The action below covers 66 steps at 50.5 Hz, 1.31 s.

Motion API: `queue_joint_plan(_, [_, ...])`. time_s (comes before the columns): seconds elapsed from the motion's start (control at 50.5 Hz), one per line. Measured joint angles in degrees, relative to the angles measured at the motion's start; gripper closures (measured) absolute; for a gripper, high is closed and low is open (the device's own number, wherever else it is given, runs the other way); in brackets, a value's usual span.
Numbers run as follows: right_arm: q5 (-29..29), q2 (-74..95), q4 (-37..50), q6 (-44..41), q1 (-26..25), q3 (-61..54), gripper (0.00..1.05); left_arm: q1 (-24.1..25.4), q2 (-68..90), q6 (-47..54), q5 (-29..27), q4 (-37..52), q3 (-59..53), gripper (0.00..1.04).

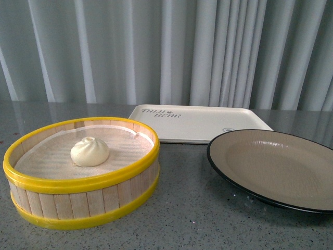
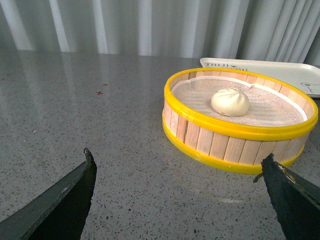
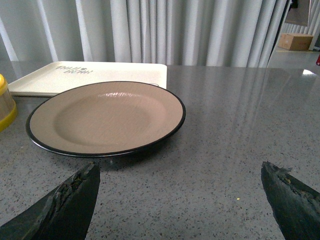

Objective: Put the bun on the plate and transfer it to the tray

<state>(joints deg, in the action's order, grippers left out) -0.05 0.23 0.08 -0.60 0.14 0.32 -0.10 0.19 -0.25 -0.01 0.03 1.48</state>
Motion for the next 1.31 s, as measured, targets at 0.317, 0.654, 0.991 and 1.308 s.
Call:
queue_joint_plan(0.317, [0.0,0.0,0.0,0.0,0.0,0.0,0.09,0.0,0.0,0.0,0.0,0.0,0.0,0.07])
queue_joint_plan(0.654, [0.0,0.0,0.0,0.0,0.0,0.0,0.09,0.0,0.0,0.0,0.0,0.0,0.0,0.07])
queue_joint_plan(0.991, [0.0,0.0,0.0,0.0,0.0,0.0,0.09,-1.7,29.7,-20.2,6.0,-14.7,16.5,0.07])
queue_joint_plan(1.308, [0.0,0.0,0.0,0.0,0.0,0.0,0.09,-5.3,61.4,-18.7,13.5,-1.0,40.5,0.07])
